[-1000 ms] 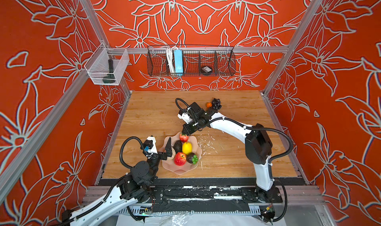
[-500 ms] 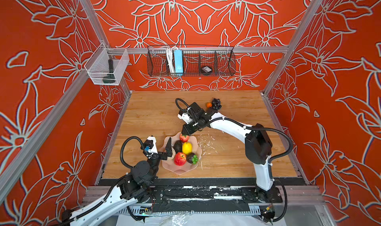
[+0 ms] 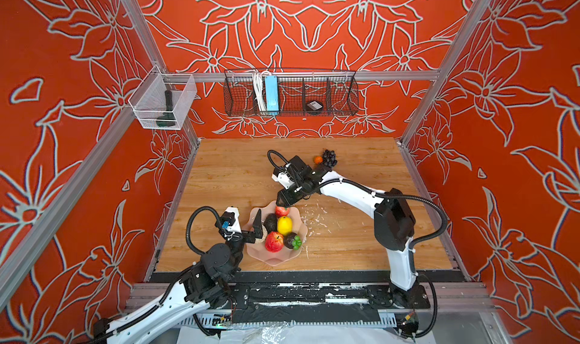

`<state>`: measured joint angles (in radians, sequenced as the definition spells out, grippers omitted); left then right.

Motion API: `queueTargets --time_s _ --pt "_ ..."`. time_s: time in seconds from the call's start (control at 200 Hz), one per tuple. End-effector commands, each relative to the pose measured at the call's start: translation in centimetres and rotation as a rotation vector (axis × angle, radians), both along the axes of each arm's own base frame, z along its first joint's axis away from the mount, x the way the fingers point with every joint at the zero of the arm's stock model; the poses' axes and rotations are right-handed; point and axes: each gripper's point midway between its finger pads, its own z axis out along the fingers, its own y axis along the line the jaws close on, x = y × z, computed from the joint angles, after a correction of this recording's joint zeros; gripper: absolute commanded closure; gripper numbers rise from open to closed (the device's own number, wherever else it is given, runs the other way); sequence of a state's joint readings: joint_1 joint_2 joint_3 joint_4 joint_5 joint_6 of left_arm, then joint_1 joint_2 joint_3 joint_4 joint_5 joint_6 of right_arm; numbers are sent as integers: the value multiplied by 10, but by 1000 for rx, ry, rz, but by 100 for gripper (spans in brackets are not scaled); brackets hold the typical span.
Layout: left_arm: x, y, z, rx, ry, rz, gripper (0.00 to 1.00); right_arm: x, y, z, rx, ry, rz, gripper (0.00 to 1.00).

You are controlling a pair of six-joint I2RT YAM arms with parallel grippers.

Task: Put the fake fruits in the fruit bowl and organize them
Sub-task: 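Open the right gripper, lift it and move toward the yellow pear, then lower the open right gripper over the yellow pear beside the brown fig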

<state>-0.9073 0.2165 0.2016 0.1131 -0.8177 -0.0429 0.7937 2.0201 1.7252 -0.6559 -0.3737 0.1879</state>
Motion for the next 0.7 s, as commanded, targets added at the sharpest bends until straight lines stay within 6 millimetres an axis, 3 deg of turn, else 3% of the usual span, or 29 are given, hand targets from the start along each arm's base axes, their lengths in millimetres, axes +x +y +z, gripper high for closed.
queueTargets --time_s 0.0,0.12,0.22,0.43,0.57,0.696 --pt "2 4 5 -42 1 25 2 3 -9 27 -2 -72 -11 42" --pt "4 1 3 -36 20 17 2 3 -17 34 -19 -96 -25 38" --pt "6 5 -2 -29 64 40 2 -5 -30 52 -29 -111 -39 36" --pt "14 7 -16 -50 172 52 2 -12 -84 90 -51 -307 -144 28" --pt "17 4 -18 -44 197 48 2 3 -112 88 -35 -337 -230 28" --pt "15 8 -17 -48 192 58 2 24 -120 74 -51 -325 -274 31"
